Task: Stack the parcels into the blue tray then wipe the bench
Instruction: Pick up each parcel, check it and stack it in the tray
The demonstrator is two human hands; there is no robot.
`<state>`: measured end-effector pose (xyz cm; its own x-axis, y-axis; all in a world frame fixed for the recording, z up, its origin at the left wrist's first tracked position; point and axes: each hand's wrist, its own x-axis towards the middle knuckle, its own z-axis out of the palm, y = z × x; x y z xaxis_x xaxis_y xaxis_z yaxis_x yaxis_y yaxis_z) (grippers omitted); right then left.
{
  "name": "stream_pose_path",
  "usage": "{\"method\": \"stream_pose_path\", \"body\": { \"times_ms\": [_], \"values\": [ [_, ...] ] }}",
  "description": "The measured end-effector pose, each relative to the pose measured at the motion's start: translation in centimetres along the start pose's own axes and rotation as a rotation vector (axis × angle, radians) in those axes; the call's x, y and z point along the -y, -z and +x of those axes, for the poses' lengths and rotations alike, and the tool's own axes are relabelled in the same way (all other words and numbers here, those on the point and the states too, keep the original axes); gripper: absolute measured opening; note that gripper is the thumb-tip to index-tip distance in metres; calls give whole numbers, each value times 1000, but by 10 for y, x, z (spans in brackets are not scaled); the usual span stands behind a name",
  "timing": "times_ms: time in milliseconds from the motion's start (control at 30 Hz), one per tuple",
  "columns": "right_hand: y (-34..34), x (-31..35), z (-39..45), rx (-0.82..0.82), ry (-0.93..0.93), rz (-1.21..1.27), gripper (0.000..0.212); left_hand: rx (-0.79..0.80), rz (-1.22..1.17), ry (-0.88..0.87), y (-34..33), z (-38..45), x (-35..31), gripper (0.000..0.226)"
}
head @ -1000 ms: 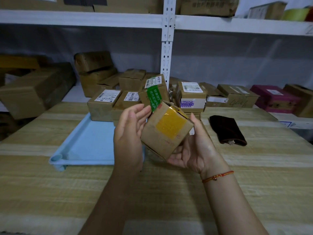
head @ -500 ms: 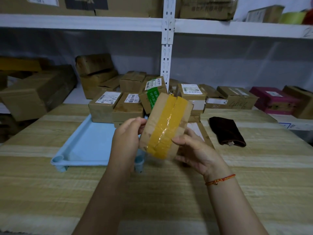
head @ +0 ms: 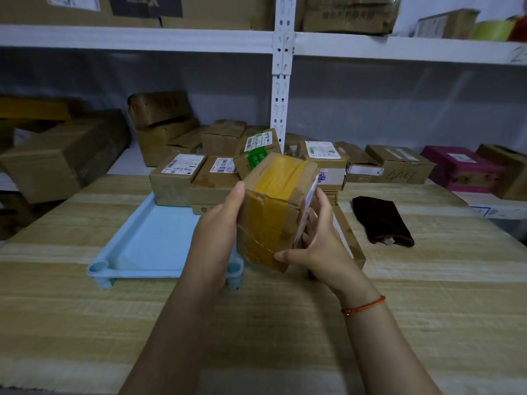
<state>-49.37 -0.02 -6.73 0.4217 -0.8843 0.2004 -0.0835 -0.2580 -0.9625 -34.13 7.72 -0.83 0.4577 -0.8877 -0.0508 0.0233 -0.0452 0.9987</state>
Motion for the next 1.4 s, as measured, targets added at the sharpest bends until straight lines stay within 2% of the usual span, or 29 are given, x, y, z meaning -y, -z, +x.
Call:
{"method": "stream_pose_path", "body": {
  "times_ms": [67,233,333,533,800,900,1067,1200,1333,1400],
  "values": [
    [-3,0,-2,-24,41,-70,138,20,-9,9,0,0,2,55],
    [-12,1,-5,-91,121,-227,146,72,-106,-4,-4,-3,5,19],
    [-13,3,-6,-108,150,-289,143,51,-167,-5,-4,-1,4,12],
    [-11,15,-5,-77,159,-318,140,-25,-374,93,1,8,7,40],
    [-10,13,-6,-62,163,-264,136,-66,-422,61,1,9,11,36],
    [-10,12,-6,-70,132,-150,122,-73,-375,12,0,10,15,36],
    [-7,12,-4,-132,166,-230,98,-94,-290,-58,3,10,18,38],
    [-5,10,1,-235,164,-334,76,-80,-265,-118,7,10,18,54],
    [-12,14,5,-285,120,-430,71,-52,-157,-79,8,10,15,82],
    [-17,17,8,-267,97,-385,70,-22,-107,-65,11,11,13,82]
  ]
}}
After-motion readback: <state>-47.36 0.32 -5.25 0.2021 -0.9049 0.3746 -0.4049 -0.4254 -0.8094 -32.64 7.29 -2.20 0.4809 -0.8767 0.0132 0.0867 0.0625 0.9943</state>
